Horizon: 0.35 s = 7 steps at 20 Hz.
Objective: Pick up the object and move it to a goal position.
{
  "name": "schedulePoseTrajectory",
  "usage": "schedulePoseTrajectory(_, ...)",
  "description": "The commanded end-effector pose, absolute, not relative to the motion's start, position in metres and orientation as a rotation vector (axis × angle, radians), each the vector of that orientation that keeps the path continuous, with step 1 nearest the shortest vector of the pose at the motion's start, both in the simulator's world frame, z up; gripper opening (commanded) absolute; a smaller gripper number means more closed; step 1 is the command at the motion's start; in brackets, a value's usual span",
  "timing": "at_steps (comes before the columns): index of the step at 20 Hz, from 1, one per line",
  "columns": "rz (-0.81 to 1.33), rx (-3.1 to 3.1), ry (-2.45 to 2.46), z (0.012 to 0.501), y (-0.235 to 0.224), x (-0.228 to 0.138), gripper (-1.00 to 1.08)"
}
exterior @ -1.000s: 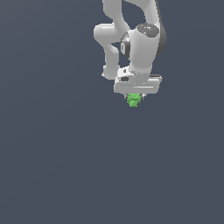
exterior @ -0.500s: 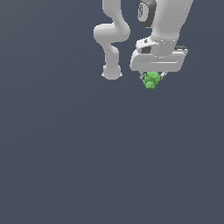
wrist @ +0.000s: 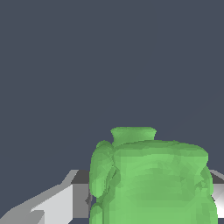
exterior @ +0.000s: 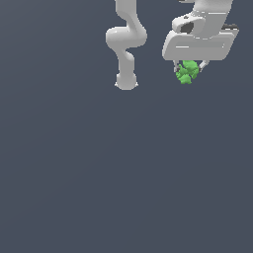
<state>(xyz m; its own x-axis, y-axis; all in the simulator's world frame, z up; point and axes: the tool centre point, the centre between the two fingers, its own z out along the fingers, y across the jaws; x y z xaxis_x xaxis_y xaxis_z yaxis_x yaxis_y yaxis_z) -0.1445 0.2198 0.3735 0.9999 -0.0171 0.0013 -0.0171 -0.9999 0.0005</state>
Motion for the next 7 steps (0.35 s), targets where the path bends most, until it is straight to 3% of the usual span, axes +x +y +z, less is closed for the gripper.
schedulePoseTrajectory(1, 0.0, 3.141, -0.028, 0.383, 0.2263, -0.146, -1.0)
schedulePoseTrajectory(7, 0.0, 3.141, -0.029, 0.3915, 0.232, -0.1467, -1.0)
